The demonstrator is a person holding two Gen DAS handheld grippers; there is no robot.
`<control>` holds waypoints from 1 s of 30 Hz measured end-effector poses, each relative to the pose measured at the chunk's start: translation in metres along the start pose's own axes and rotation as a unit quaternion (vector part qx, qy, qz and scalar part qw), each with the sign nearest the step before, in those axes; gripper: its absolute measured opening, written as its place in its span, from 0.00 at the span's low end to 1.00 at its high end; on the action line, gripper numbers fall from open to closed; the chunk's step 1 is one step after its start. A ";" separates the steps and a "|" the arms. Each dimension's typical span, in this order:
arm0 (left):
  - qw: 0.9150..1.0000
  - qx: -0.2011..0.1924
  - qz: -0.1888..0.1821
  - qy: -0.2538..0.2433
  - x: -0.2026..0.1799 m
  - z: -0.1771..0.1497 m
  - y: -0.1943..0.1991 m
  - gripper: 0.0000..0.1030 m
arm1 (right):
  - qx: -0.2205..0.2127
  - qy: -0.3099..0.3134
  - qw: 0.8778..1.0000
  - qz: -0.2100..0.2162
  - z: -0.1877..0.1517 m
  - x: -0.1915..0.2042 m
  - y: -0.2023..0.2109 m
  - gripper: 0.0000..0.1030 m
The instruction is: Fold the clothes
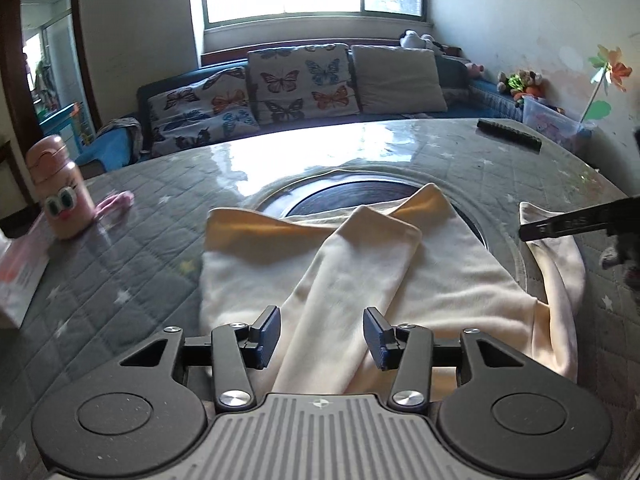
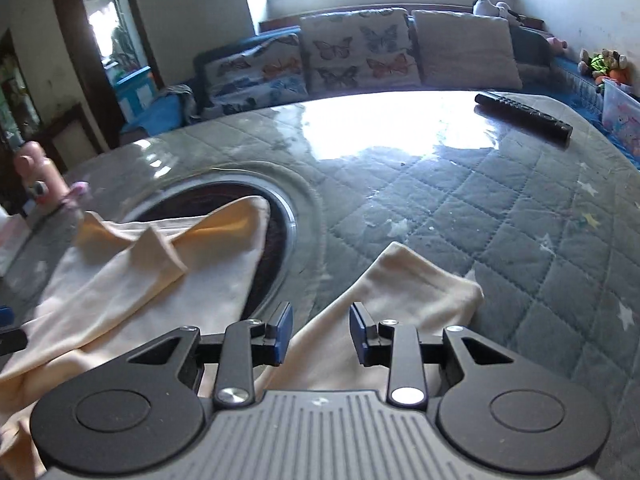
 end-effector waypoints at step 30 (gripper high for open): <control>0.996 0.025 -0.012 -0.081 -0.040 0.031 -0.075 0.28 | -0.056 -0.096 0.990 -0.085 -0.091 -0.070 0.090 0.04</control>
Point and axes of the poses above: each gripper's, at about its wrist camera, not at the fingertips, and y roughly against the way its jaws point, x to its left, z to its top, the point moved 1 cm from there along -y, roughly the way its jaws point, and after that the axes turned 12 degrees about x, right-handed, at the moved point
